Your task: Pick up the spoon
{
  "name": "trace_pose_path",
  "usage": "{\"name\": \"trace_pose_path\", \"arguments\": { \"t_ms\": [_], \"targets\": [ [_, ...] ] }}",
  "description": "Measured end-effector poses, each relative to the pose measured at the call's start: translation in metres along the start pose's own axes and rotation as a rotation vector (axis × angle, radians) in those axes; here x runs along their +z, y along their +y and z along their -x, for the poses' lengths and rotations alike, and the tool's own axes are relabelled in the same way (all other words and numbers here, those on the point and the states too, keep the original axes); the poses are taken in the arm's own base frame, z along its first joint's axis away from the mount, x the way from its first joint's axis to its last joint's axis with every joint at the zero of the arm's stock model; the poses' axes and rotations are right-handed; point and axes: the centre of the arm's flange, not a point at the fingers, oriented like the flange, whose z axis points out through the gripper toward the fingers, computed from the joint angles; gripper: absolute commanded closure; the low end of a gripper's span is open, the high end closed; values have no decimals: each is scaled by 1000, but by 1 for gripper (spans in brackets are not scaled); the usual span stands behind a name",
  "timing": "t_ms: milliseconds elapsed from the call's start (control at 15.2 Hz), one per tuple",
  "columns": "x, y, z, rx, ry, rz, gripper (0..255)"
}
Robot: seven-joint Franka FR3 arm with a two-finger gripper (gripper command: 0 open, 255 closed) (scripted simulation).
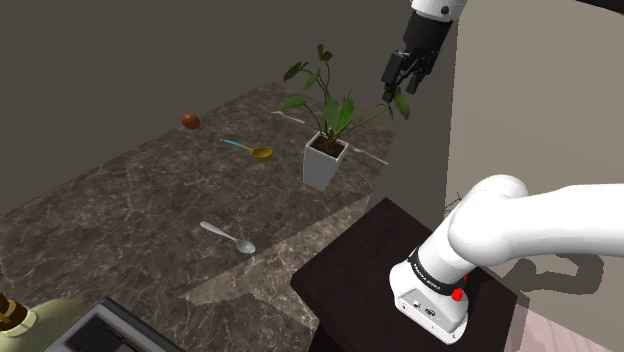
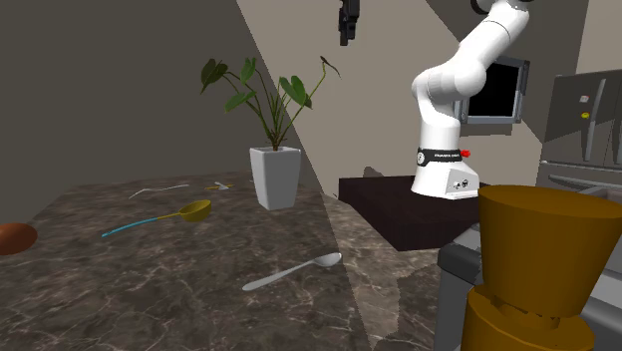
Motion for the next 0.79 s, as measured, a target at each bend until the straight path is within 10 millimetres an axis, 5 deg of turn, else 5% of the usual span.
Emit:
{"name": "trace_pose_path", "arguments": {
  "t_ms": [198, 792],
  "targets": [
    [12, -8, -2, -6, 5, -6, 0],
    [103, -69, -28, -47, 44, -49, 0]
  ]
}}
